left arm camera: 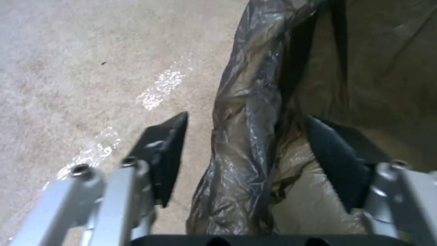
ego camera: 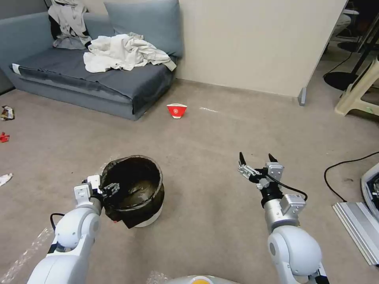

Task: Pick up the trash can from the floor.

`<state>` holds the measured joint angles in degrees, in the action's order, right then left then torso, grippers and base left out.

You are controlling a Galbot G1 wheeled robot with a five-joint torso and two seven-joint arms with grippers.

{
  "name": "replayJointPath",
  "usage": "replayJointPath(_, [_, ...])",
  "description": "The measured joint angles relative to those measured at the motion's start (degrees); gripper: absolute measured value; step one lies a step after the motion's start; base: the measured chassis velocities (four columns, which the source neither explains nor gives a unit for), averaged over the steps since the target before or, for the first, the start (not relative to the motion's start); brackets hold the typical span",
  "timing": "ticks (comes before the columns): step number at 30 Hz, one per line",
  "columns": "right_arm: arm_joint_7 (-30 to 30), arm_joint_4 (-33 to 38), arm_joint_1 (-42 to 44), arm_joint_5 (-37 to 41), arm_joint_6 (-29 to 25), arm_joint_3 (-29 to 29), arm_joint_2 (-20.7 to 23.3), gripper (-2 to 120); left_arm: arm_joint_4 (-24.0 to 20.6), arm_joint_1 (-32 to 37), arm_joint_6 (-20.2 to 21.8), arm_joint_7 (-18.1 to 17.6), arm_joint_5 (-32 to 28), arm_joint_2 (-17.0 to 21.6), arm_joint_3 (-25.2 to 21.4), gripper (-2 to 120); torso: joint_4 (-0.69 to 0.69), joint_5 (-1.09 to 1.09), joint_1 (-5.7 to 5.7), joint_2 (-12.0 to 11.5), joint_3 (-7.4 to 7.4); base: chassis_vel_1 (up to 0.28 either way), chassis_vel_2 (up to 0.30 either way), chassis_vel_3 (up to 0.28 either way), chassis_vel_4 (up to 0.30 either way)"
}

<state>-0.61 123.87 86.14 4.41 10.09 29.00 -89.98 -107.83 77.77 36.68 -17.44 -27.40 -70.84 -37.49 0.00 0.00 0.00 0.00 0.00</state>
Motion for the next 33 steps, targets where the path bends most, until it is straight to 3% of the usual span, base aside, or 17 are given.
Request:
replayJointPath(2, [0.0, -0.02, -0.01, 0.0, -0.02, -0.01, 0.0, 100, 0.07, -0.05, 0.07, -0.02, 0.02, -0.01, 0.02, 62, 0.0, 0.0, 0.0, 0.0, 0.0, 0.0, 0.0, 0.0, 0.0])
replayJointPath(4, [-0.03, -0.23, -0.18, 0.0, -0.11, -0.1, -0.01, 100, 0.3, -0.27, 0.45, -0.35, 0.07, -0.12, 0.17, 49, 0.0, 0.0, 0.0, 0.0, 0.0, 0.0, 0.0, 0.0, 0.0])
replayJointPath(6, [-0.03, -0.28, -0.24, 0.0, -0.11, -0.15, -0.02, 100, 0.32, -0.3, 0.62, -0.43, 0.07, -0.14, 0.24, 45, 0.0, 0.0, 0.0, 0.0, 0.0, 0.0, 0.0, 0.0, 0.0])
replayJointPath(12, [-0.02, -0.64, -0.73, 0.0, -0.11, -0.46, -0.02, 100, 0.43, -0.38, 0.85, -0.57, 0.36, -0.31, 0.43, 21, 0.0, 0.0, 0.0, 0.0, 0.0, 0.0, 0.0, 0.0, 0.0])
replayJointPath(16, [-0.02, -0.9, -0.76, -0.03, -0.12, -0.83, -0.01, 100, 0.84, 0.0, -1.61, 0.37, 2.17, -0.45, 0.46, 9, -0.01, -0.01, 0.0, 0.0, 0.0, 0.0, 0.0, 0.0, 0.0])
replayJointPath(22, [-0.01, -1.14, -1.01, -0.26, -0.11, -1.24, -0.01, 100, 0.1, 1.95, -6.5, 2.65, 3.13, -0.65, 0.24, 9, 0.01, -0.01, 0.0, 0.0, 0.0, 0.0, 0.0, 0.0, 0.0])
replayJointPath(25, [-0.01, -1.14, -1.03, -0.66, -0.11, -1.38, -0.05, 100, -1.4, 4.05, -11.76, 6.35, 3.88, -0.94, 0.01, 7, 0.0, 0.0, 0.0, 0.0, 0.0, 0.0, 0.0, 0.0, 0.0])
replayJointPath(33, [0.02, -0.98, -1.14, -0.97, -0.1, -1.95, -0.04, 100, -6.05, 8.41, -16.27, 10.43, 4.24, -2.26, -0.94, 7, 0.01, 0.0, 0.0, 0.0, 0.0, 0.0, 0.0, 0.0, 0.0])
